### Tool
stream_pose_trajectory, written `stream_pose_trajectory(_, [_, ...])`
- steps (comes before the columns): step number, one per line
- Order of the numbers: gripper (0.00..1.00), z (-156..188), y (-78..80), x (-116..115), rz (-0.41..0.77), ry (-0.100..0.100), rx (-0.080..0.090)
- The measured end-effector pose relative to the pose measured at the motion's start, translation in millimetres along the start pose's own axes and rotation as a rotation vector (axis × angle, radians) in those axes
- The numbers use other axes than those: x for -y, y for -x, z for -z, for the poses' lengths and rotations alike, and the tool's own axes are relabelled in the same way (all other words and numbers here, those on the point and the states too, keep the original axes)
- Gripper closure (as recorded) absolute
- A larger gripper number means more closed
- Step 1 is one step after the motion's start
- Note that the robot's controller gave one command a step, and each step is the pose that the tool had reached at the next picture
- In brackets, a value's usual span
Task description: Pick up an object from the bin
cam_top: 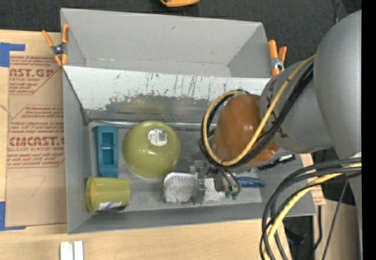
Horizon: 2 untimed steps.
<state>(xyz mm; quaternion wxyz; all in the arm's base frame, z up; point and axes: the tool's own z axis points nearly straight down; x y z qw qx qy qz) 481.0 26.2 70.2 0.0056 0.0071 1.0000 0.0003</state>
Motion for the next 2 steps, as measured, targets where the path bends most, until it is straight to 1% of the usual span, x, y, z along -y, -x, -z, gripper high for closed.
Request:
stream_pose_trajectory(1, [1.00, 75.6, 0.6, -0.3, 0.000, 0.001, -0.001])
stream_pose_trajectory(2, [1.00, 79.0, -1.3, -0.2, 0.000, 0.001, -0.008])
